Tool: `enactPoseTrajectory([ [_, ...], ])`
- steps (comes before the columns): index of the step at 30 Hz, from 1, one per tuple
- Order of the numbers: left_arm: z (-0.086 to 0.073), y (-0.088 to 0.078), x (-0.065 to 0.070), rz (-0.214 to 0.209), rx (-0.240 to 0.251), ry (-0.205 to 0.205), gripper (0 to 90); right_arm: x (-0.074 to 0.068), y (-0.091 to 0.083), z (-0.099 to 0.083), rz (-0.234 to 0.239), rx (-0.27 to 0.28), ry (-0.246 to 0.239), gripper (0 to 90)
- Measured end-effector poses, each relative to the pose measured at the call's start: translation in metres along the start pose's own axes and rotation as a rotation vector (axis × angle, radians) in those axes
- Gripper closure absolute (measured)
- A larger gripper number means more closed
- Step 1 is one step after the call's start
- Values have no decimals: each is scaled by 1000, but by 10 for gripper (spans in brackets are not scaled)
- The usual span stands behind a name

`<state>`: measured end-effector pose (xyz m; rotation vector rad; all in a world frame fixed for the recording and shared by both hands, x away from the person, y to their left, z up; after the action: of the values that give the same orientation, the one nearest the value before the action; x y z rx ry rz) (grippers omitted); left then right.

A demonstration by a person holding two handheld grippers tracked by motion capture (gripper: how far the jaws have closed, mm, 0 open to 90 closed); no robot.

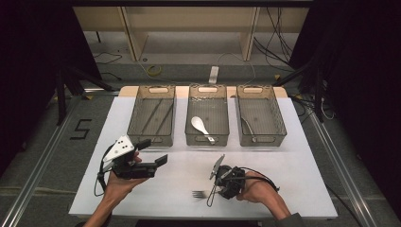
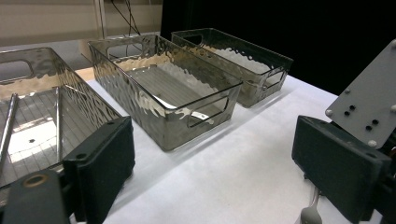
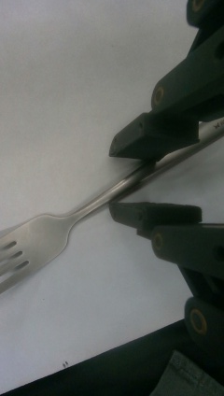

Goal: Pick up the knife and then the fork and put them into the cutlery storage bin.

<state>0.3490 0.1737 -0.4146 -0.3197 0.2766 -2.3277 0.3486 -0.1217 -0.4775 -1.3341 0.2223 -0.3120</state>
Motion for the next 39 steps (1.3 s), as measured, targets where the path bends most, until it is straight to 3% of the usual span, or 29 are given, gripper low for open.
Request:
enactPoseTrajectory([
  [22,0,0,0,3,-2,1,124,-4,1,3,25,-21,-55,841],
  [34,0,0,-1,3,-6,-3,124,-3,-1,3,27,-22,-71,849],
  [39,0,0,-1,3,-4,-2,124,-1,-8,3,15,12,-58,850],
])
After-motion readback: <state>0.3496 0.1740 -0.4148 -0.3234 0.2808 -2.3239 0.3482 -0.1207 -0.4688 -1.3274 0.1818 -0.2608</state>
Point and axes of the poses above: each handheld gripper's, and its own axes: y roughly forward along the jaws, z roughly out of its top, x roughly to its right, the point moved 2 cm from there along y, roughly forward along the jaws, and after that the axes turned 1 degree about z, right-handed, at the moved point
